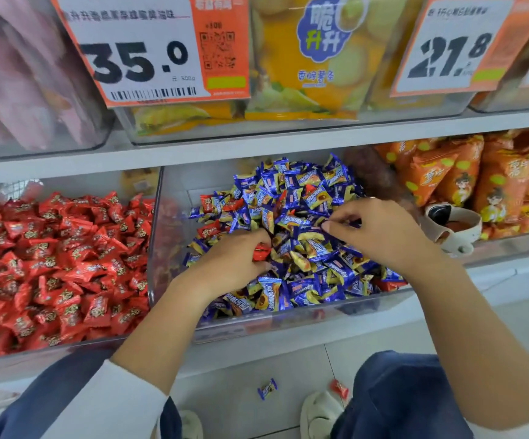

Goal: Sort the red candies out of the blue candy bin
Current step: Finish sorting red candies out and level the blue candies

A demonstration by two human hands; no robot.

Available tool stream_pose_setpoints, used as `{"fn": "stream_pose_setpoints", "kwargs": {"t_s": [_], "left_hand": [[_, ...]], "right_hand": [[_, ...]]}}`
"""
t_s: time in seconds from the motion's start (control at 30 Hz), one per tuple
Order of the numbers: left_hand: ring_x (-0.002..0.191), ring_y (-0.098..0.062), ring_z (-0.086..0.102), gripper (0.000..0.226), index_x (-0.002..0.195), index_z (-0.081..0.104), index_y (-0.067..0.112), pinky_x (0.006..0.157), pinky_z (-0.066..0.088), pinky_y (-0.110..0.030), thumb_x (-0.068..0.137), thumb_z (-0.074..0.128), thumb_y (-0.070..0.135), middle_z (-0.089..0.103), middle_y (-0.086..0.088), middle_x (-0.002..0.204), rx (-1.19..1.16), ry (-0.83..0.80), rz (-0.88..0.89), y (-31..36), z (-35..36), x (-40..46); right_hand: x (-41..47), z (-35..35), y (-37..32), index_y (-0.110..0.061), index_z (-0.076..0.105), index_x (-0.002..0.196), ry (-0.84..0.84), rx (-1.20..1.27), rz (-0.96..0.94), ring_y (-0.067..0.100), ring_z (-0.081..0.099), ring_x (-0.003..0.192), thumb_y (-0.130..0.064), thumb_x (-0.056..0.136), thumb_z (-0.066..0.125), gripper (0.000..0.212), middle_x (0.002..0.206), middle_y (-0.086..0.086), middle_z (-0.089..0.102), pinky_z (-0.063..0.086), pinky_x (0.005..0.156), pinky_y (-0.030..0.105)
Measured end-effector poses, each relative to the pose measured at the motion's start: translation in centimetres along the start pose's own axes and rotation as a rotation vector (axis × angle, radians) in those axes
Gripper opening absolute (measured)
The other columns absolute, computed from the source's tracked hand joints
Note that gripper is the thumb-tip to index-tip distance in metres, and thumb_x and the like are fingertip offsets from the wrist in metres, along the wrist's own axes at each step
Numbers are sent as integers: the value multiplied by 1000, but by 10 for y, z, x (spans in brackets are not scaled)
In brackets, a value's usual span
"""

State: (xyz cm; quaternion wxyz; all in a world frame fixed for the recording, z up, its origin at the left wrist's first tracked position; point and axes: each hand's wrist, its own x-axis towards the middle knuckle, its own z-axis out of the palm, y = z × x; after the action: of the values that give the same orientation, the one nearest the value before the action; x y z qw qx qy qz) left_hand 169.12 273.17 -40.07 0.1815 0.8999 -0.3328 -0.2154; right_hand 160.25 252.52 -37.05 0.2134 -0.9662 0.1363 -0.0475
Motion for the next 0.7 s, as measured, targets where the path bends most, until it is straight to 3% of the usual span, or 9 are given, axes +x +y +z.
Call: {"fn": "stream_pose_setpoints", "kwargs": {"t_s": [0.13,0.2,0.27,0.33,0.37,0.43,0.47,0.57,0.7], "left_hand": [[87,-19,50,18,105,53,18,70,38,-29,88,59,14,52,-2,100,-15,68,6,0,2,-4],[87,-19,50,19,108,54,20,69,35,-26,90,58,14,51,-2,104,-42,128,-40,0,0,-7],[81,-19,53,21,109,56,23,68,34,-24,90,55,12,48,-4,109,-61,207,-78,-2,-5,-9],[66,-13,52,24,106,58,27,65,34,-23,90,53,9,46,-2,109,-82,276,-103,-4,-13,-12],[61,-9,49,26,105,59,27,64,35,-22,89,53,8,45,-2,108,-96,305,-116,-5,-16,-12],[58,-6,46,25,105,62,24,66,37,-22,89,54,7,48,-1,105,-122,358,-137,-6,-22,-13],[62,-9,49,22,104,63,22,68,39,-22,89,56,8,53,-1,103,-133,387,-143,-7,-23,-13],[75,-13,55,8,95,62,21,69,40,-23,89,60,16,64,2,95,-189,473,-143,-6,-25,-11],[62,-8,54,22,107,58,24,59,39,-19,89,58,12,59,4,93,-289,510,-130,-3,-25,-5]], "right_hand": [[9,4,-9,-25,66,112,173,61,-12,14,62,89,-30,92,55,23,114,-5,65,44,73,26],[19,13,-17,-25,60,124,143,44,-78,8,53,58,-24,94,53,31,119,4,61,40,62,23],[28,22,-25,-25,54,131,71,16,-138,3,38,44,-22,95,50,36,123,7,58,32,50,15],[35,26,-29,-23,51,134,21,-13,-134,5,45,49,-22,97,47,37,127,7,57,33,50,14],[38,25,-28,-22,52,133,10,-56,-116,8,55,62,-24,98,46,36,128,7,56,38,58,18],[41,23,-27,-21,59,124,18,-186,-60,22,62,90,-30,97,48,30,121,8,60,44,70,29],[41,22,-25,-21,62,117,39,-240,-30,25,62,93,-31,96,50,27,115,8,62,46,71,31],[39,16,-20,-19,67,101,69,-295,54,28,61,90,-35,93,55,22,100,8,64,45,67,31],[34,9,-13,-10,57,68,51,-284,139,31,56,75,-47,93,50,45,66,7,51,38,59,30]]}}
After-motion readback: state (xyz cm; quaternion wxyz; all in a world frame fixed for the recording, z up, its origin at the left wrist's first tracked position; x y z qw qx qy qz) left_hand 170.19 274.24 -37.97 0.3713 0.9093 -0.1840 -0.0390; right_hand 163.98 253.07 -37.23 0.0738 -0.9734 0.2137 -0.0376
